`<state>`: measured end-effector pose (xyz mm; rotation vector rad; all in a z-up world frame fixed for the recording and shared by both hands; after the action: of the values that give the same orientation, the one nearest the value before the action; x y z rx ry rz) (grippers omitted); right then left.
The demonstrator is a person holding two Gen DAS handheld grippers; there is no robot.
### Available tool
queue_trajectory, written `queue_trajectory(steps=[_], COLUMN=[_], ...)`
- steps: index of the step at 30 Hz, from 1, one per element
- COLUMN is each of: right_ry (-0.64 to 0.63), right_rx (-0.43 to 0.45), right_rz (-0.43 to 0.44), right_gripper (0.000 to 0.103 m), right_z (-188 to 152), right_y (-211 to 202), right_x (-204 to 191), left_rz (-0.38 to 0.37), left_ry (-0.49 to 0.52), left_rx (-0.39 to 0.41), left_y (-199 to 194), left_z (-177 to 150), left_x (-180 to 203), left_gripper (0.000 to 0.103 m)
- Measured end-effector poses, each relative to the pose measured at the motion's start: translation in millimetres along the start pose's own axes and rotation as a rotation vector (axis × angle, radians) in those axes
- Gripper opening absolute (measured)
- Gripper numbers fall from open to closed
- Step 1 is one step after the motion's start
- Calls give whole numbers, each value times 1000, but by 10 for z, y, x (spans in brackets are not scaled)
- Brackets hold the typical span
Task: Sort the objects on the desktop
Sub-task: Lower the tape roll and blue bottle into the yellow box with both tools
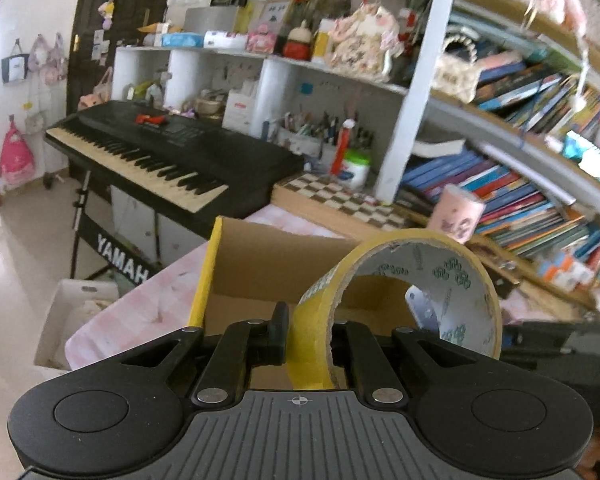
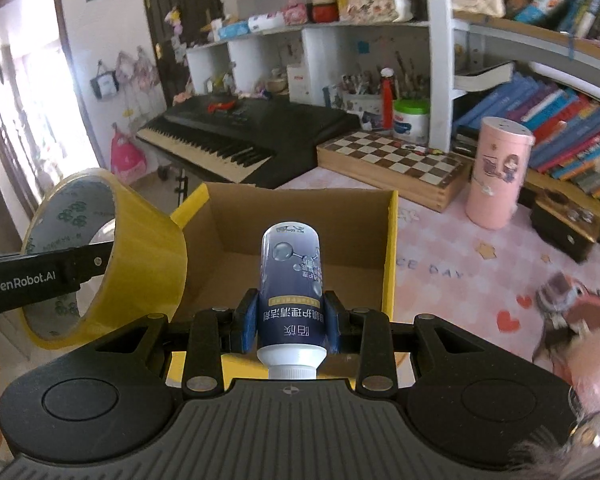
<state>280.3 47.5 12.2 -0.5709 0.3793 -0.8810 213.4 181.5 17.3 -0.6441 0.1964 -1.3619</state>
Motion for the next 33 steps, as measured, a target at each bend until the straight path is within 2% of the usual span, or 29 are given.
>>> queue_trajectory(steps=[12, 16, 20, 27, 33], right_ry=[-217, -347, -477, -631, -645], right_rx=[-168, -219, -256, -284, -315], right_rz=[34, 35, 9, 10, 9], right_gripper=[31, 31, 31, 31, 31], right_z=[195, 231, 280, 228, 180], right_y=[926, 1198, 1378, 1545, 1584], right_x=[142, 129, 101, 45, 17], left_rz=[131, 158, 171, 201, 209], left_ry=[45, 60, 94, 120, 124], left_rx=[-97, -142, -191, -220, -221], left_y=[743, 944, 1088, 1188, 1194], left_z=[55, 47, 12, -3, -14], left_x=[-60, -95, -92, -79, -77], left_gripper=[8, 8, 7, 8, 9])
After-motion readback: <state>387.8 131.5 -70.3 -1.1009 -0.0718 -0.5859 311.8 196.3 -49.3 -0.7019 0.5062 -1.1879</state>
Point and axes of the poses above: each gripper's, at about its wrist camera, not at the fingertips, and y roughly the way its jaws point, x to its right, z to its top, the point moved 5 cm from there along y, roughly the way its jaws point, and after that the axes turned 3 degrees about -z, right-handed, at the moved point
